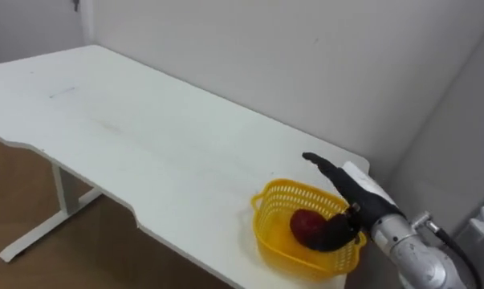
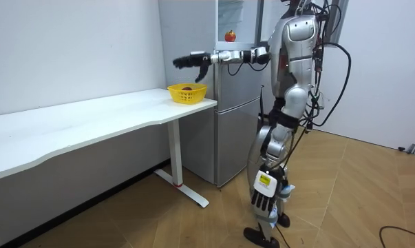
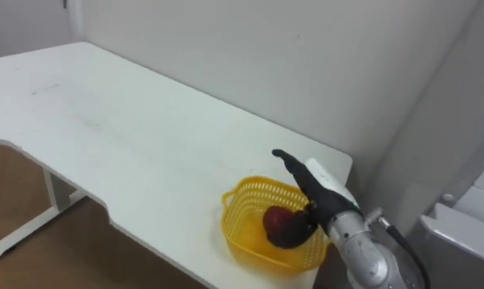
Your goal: Retrieve from the upper fridge
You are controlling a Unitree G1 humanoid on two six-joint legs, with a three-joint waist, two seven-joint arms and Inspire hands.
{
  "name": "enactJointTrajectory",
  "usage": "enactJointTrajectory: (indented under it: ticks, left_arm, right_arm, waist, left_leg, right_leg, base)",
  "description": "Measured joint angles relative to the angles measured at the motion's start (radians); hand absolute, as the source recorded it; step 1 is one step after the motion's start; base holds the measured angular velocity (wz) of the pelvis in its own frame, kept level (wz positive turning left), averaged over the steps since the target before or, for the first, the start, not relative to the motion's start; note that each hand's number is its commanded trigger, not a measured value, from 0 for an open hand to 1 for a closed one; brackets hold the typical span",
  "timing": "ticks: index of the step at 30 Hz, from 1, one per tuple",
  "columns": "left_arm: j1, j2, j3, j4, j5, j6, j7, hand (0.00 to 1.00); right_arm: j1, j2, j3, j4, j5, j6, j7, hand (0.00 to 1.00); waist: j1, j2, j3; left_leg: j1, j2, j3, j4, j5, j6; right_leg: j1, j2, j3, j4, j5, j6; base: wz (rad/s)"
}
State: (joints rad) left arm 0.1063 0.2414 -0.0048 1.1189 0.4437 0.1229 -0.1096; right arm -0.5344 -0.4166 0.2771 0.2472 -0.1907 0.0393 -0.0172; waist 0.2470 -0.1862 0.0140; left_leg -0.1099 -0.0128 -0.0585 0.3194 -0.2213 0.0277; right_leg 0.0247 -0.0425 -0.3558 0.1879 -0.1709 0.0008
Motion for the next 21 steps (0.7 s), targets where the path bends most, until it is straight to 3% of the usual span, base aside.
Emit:
enactJointTrajectory:
  ticks: [6,9,10,12,15,19,21]
  left_arm:
    - [0.032,-0.013,0.022,0.001,-0.001,-0.024,0.030,0.00]
    - [0.047,-0.019,0.022,0.000,-0.004,-0.039,0.042,0.00]
    - [0.051,-0.020,0.023,0.000,-0.004,-0.041,0.042,0.00]
    - [0.066,-0.028,0.023,0.003,-0.003,-0.048,0.052,0.00]
    - [0.078,-0.040,0.034,0.007,-0.004,-0.072,0.058,0.00]
    - [0.093,-0.051,0.043,0.011,-0.004,-0.089,0.064,0.00]
    - [0.101,-0.061,0.043,0.011,-0.004,-0.092,0.064,0.00]
  right_arm:
    - [0.016,0.008,-0.105,-0.194,0.029,-0.046,-0.098,0.00]
    - [0.030,0.008,-0.155,-0.278,0.064,-0.075,-0.147,0.00]
    - [0.042,0.008,-0.170,-0.301,0.070,-0.078,-0.157,0.00]
    - [0.076,0.019,-0.191,-0.404,0.073,-0.112,-0.178,0.00]
    - [0.133,0.030,-0.225,-0.517,0.070,-0.156,-0.204,0.00]
    - [0.250,0.034,-0.314,-0.616,0.070,-0.186,-0.233,0.00]
    - [0.272,0.039,-0.355,-0.633,0.078,-0.198,-0.266,0.00]
  waist:
    - [-0.050,0.035,-0.0062]
    - [-0.089,0.058,-0.0008]
    - [-0.091,0.062,-0.0026]
    - [-0.105,0.075,-0.0052]
    - [-0.138,0.098,-0.0074]
    - [-0.165,0.121,-0.0183]
    - [-0.192,0.132,-0.0174]
  left_leg:
    - [0.055,0.004,0.029,-0.029,0.000,0.000]
    - [0.084,0.008,0.052,-0.034,-0.002,0.003]
    - [0.090,0.009,0.058,-0.039,-0.003,0.003]
    - [0.107,0.015,0.089,-0.055,-0.003,0.004]
    - [0.134,0.017,0.109,-0.082,-0.003,0.004]
    - [0.161,0.019,0.138,-0.096,-0.004,0.004]
    - [0.173,0.022,0.159,-0.109,-0.004,0.005]
  right_leg:
    - [0.031,0.001,0.030,-0.003,0.000,0.000]
    - [0.046,0.004,0.059,-0.002,0.000,0.000]
    - [0.047,0.004,0.064,-0.002,0.000,0.000]
    - [0.047,0.008,0.102,-0.001,0.000,0.000]
    - [0.056,0.009,0.118,-0.002,0.000,0.000]
    - [0.065,0.010,0.137,-0.002,0.000,0.000]
    - [0.063,0.012,0.160,-0.002,0.000,0.000]
  base:
    - [-0.13]
    - [-0.19]
    - [-0.37]
    - [-0.43]
    - [-0.23]
    - [-0.20]
    - [-0.37]
